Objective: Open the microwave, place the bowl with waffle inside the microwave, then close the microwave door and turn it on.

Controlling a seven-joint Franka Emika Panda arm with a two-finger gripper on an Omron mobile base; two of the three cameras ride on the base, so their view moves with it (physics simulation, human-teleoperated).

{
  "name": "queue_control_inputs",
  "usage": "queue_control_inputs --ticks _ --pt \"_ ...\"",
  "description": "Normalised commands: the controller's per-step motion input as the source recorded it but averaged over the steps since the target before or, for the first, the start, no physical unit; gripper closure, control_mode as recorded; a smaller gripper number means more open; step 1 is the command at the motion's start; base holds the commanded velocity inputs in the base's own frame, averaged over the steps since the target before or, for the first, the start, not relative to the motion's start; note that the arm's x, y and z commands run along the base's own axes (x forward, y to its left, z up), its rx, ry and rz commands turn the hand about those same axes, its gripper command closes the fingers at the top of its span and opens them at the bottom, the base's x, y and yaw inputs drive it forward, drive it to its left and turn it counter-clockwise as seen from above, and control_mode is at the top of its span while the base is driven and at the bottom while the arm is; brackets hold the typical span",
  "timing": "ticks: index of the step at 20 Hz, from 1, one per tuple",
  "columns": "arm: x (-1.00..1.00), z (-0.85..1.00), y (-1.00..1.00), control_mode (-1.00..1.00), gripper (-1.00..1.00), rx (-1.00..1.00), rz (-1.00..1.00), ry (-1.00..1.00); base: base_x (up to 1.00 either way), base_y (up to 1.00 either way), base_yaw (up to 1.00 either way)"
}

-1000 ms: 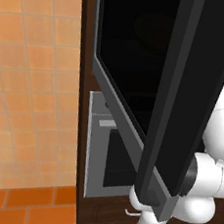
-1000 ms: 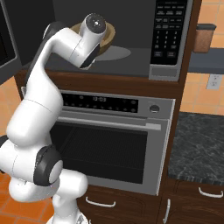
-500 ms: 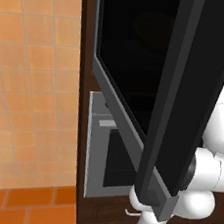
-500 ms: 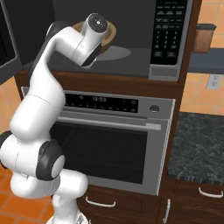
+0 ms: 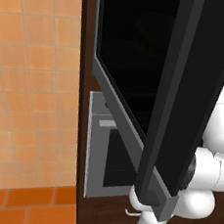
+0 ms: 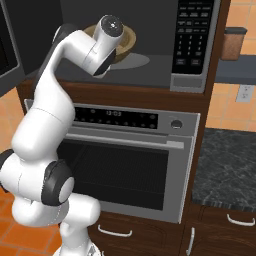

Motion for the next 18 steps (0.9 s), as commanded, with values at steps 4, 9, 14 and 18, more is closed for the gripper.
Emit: queue_control_inputs --ticks 4,9,14,18 --pt "0.00 0.00 0.00 -1.00 -1.00 0.00 0.00 0.00 0.00 0.00 0.00" --pt "-0.27 0.00 -0.14 -1.00 -1.00 0.00 -0.01 -0.06 0.00 0.00 0.00" --pt "-0.91 0.00 -0.20 -1.00 -1.00 0.02 -0.04 -0.15 0.00 0.00 0.00" --pt "-1.00 -0.05 -0.15 -1.00 -1.00 0.00 0.00 -0.06 0.00 0.00 0.00"
